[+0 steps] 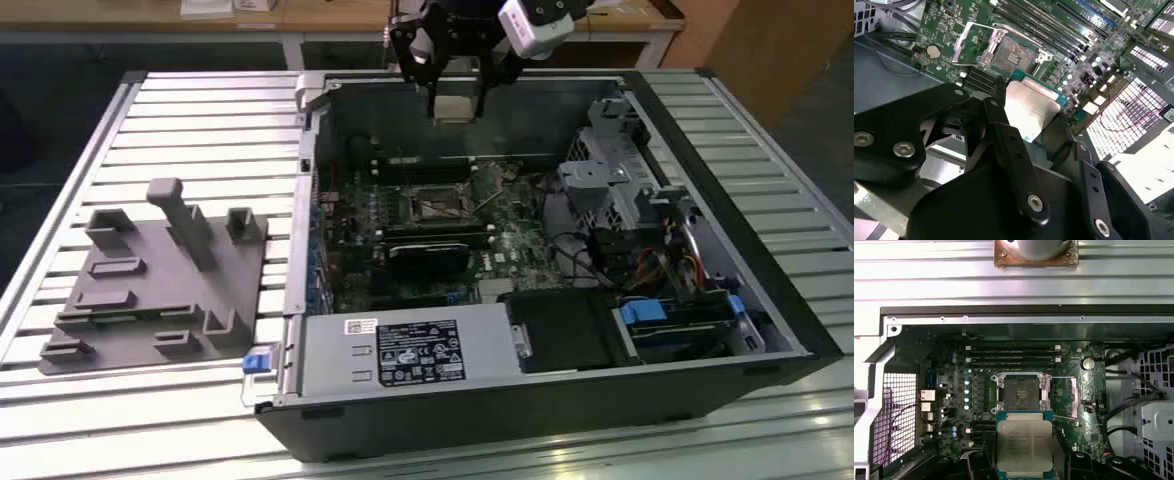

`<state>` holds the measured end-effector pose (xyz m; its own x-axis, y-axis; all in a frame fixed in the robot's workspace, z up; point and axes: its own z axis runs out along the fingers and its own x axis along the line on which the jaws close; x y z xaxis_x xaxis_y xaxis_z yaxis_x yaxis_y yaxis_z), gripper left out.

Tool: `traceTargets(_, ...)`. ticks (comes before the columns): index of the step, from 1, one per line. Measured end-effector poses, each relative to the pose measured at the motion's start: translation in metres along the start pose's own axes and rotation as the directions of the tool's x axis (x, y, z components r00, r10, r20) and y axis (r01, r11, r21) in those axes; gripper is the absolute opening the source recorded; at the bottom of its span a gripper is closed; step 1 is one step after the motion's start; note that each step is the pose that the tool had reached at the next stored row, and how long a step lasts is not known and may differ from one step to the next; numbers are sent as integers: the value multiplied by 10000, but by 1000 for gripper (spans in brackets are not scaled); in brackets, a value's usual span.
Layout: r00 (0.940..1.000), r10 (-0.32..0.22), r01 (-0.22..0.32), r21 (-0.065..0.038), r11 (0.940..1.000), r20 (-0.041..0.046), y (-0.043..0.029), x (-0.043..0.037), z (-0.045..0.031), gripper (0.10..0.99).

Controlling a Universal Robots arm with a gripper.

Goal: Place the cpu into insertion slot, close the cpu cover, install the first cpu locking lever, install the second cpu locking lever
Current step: 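Place the cpu into insertion slot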

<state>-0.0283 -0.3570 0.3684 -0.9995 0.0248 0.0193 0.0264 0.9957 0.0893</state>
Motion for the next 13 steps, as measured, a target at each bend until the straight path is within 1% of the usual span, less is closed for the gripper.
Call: traceTargets(13, 10000, 0, 0, 0, 10000, 0, 0, 0, 5, 537)
